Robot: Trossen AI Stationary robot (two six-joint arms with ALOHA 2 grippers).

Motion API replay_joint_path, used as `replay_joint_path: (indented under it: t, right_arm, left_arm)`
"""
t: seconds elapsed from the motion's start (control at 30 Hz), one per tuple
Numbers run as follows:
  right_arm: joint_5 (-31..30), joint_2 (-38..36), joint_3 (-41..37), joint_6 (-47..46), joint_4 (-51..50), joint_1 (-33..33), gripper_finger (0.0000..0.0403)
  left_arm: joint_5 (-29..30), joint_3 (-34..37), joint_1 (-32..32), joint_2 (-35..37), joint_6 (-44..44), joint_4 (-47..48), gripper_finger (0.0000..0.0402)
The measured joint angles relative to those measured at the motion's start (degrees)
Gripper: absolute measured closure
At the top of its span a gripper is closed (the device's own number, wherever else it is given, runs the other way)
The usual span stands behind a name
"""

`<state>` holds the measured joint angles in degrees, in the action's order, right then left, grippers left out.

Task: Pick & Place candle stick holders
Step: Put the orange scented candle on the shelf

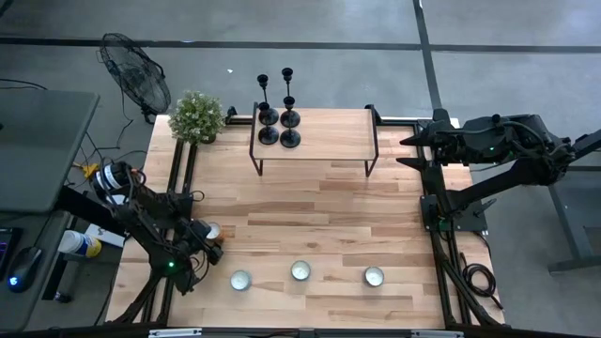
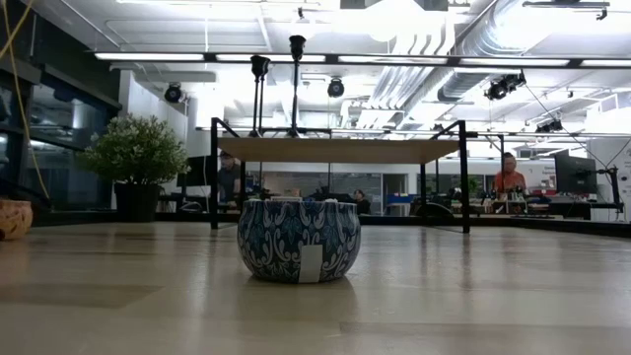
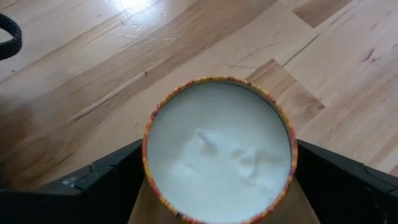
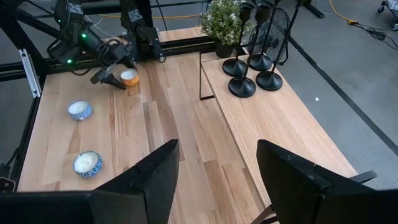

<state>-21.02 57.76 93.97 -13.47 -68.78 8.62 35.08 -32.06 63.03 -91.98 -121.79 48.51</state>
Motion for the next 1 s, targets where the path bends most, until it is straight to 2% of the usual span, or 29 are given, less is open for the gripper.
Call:
replay_joint_path:
  t: [0.17,0.47,0.6,1.0]
  right_arm:
    - [0.0,0.0,0.0,0.0,0.0,0.0,0.0195]
    - [0.0,0.0,0.0,0.0,0.0,0.0,0.0195]
    - [0.0,0.0,0.0,0.0,0.0,0.0,0.0195]
    - [0.0,0.0,0.0,0.0,0.0,0.0,0.0195]
  left_arm:
    - [1.5,1.7,-2.3,0.1,0.5,-1.5,0.0018]
    - [4.5,2.0,-2.3,-0.1,0.2,-1.5,0.0018]
    - [3.8,2.0,-2.3,-0.1,0.0,-1.4,0.0022]
    - [4.5,2.0,-2.3,-0.1,0.0,-1.2,0.0111]
